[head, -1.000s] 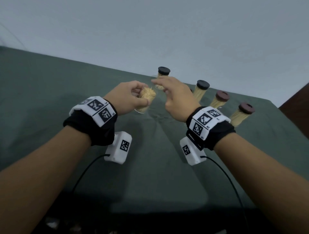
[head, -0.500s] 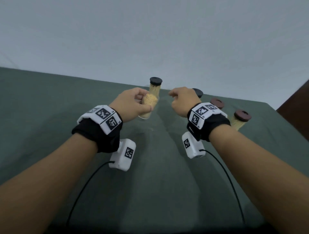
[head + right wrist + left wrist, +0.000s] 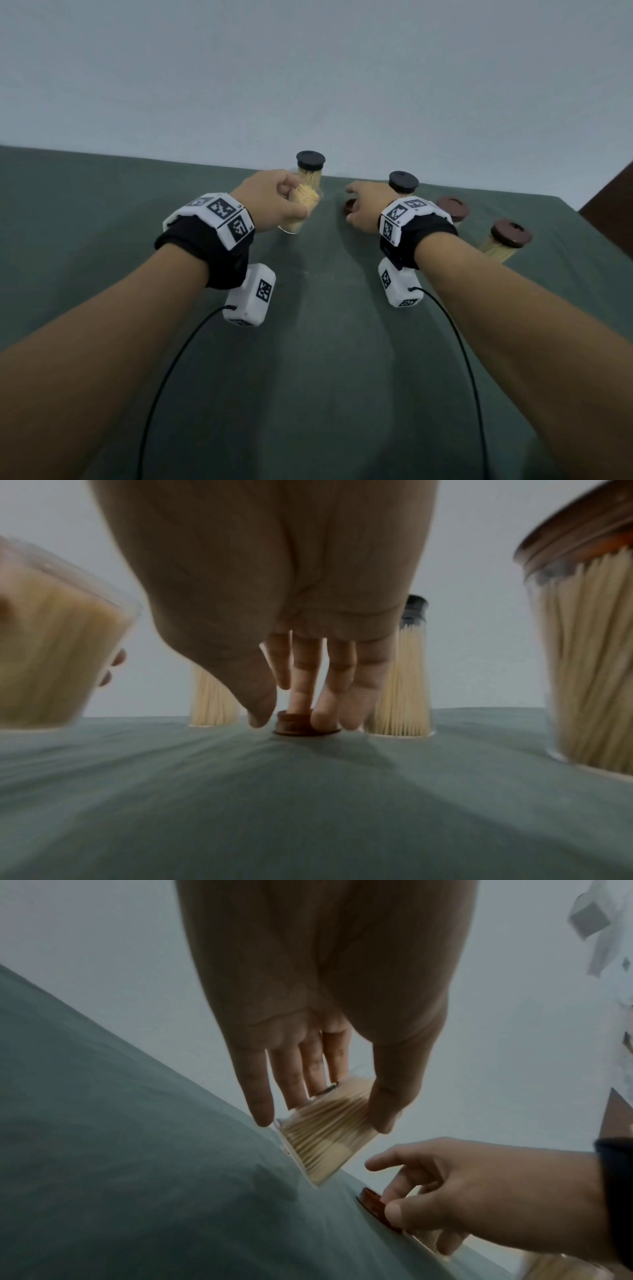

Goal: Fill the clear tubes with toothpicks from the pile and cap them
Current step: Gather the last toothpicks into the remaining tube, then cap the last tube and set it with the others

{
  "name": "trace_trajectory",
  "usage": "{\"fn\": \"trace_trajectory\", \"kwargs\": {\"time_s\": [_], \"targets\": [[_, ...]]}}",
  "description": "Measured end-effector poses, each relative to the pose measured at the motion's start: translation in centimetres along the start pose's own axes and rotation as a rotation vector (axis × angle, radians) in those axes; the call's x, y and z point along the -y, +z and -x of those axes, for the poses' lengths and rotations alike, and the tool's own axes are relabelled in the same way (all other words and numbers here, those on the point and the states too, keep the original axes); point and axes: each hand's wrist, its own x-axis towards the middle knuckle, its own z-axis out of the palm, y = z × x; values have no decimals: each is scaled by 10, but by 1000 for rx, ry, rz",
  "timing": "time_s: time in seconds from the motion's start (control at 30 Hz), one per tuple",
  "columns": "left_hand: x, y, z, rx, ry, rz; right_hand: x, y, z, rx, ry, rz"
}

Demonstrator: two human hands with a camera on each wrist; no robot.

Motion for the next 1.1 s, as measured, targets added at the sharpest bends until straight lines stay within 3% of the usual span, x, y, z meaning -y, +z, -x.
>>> {"fn": "trace_trajectory", "kwargs": {"time_s": [0.27,0.6,0.73,0.93,1.1], "targets": [[8,1,23,-3,-3,-15,2,-5,48,32,-192,1],[-1,-10,57,-18,-17,-21,15,-4,69,42,-92,13],[-4,-13,66,-22,-17,-5,12,-12,77,32,-88,-205],[-10,-15,80,-50,-13,97,19,-40,98,-227,-129,-755],[-23,-20,95,-23,24,171,33,-50,120,-210,-251,-919]]}}
